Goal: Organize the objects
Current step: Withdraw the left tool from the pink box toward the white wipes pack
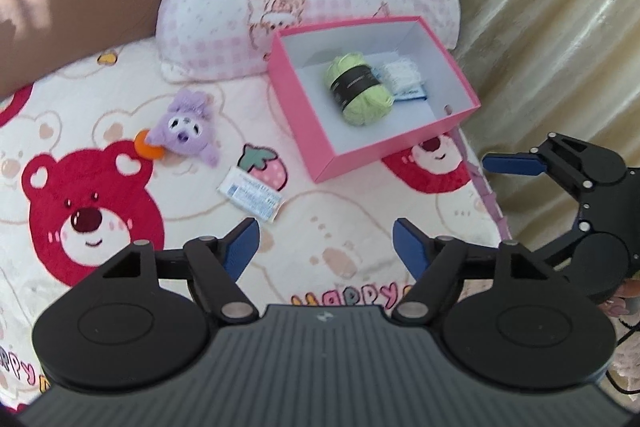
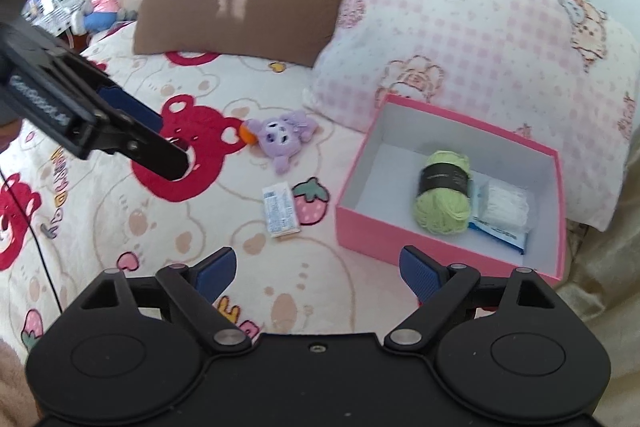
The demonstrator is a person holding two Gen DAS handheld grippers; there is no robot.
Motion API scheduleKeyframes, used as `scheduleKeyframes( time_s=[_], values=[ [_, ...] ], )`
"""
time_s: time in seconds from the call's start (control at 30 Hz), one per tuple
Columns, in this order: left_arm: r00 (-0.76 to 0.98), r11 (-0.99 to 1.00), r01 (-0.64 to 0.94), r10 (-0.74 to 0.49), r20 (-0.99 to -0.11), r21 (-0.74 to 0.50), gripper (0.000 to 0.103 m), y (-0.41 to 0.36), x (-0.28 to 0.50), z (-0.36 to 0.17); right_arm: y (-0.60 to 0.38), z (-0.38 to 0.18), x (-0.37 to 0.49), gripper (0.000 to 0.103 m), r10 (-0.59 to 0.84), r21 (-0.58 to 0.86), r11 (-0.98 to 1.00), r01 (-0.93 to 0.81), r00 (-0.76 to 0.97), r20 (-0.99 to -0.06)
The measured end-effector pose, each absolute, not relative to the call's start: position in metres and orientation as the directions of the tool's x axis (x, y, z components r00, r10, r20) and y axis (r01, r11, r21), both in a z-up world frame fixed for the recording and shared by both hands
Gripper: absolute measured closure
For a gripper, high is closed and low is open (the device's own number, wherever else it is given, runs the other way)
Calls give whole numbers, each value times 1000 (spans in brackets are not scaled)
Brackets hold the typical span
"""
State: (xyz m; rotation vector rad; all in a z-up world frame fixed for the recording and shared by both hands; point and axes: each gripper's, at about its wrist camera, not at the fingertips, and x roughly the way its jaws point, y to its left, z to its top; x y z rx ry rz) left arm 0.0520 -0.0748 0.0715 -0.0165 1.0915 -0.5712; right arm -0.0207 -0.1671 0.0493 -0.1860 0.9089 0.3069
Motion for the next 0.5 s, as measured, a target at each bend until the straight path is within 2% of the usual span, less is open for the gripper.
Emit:
scheduleKeyframes(
  time_s=[0.3,0.4,0.5],
  values=[
    [284,872,378,-429,-857,-311,28,-52,72,29,-145,29,-11,12,249,19,916,-401,531,-810],
    [311,882,359,-422,-852,-305,22,-41,81,18,-142,28,-11,12,351,89,890,-448,547,-760],
    [333,893,347,-404,-852,-287,20,-34,89,5,-135,23,-6,12,396,113,874,-472,558,-730]
  ],
)
